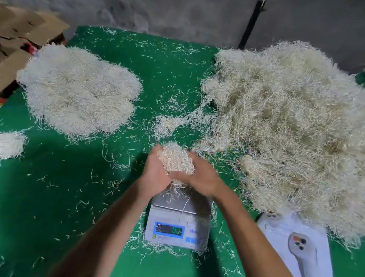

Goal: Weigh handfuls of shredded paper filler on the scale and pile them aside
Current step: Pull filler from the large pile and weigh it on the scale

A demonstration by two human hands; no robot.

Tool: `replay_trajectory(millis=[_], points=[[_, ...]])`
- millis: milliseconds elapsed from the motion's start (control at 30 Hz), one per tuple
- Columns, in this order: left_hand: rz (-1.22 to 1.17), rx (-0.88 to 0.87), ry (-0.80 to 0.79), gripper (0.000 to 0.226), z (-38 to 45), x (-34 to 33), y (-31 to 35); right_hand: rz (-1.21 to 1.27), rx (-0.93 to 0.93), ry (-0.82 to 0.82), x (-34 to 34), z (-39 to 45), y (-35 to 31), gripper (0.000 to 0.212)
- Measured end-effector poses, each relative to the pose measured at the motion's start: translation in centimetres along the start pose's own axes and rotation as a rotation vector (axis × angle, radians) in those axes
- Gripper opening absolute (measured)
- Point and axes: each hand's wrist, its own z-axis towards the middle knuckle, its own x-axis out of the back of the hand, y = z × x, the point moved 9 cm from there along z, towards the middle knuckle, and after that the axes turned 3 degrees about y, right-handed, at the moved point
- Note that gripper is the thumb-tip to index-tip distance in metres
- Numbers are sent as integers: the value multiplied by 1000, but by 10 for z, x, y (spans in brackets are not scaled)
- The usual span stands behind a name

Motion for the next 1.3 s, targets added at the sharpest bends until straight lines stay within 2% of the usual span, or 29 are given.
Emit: replay_trajectory(millis=[67,100,133,200,267,367,467,533,567,633,700,833,1100,1300], points=[[176,-111,-55,58,-1,2,-1,228,-11,165,7,-5,10,69],[348,-181,-16,55,-1,12,0,385,-43,237,14,-8,20,65],[476,-262,18,51,-1,22,2,510,-83,286,20,-9,32,66],[619,-367,49,38,-7,40,5,538,-121,325,24,-14,46,73],[830,-448,88,30,-10,49,6,423,-139,320,20,-19,59,73],[1039,-482,47,43,-11,60,-2,160,-174,377,21,-32,85,68],[1004,-599,12,49,-16,82,2,177,-258,597,25,-70,130,60],[1029,-663,80,61,-19,115,-3,58,-312,591,4,-96,164,45],[1156,-664,114,66,-15,135,-15,-58,-304,508,-16,-106,177,39],[1591,-596,138,66,-4,176,-61,-327,-238,382,-57,-124,195,50],[1833,-582,158,60,-1,203,-98,-449,-237,385,-81,-138,203,58],[1824,-588,186,59,-2,205,-107,-498,-302,374,-89,-143,202,61],[1849,-536,139,59,-4,205,-105,-520,-320,337,-88,-145,193,61],[1881,-462,59,60,-7,202,-99,-553,-304,223,-83,-144,192,61]])
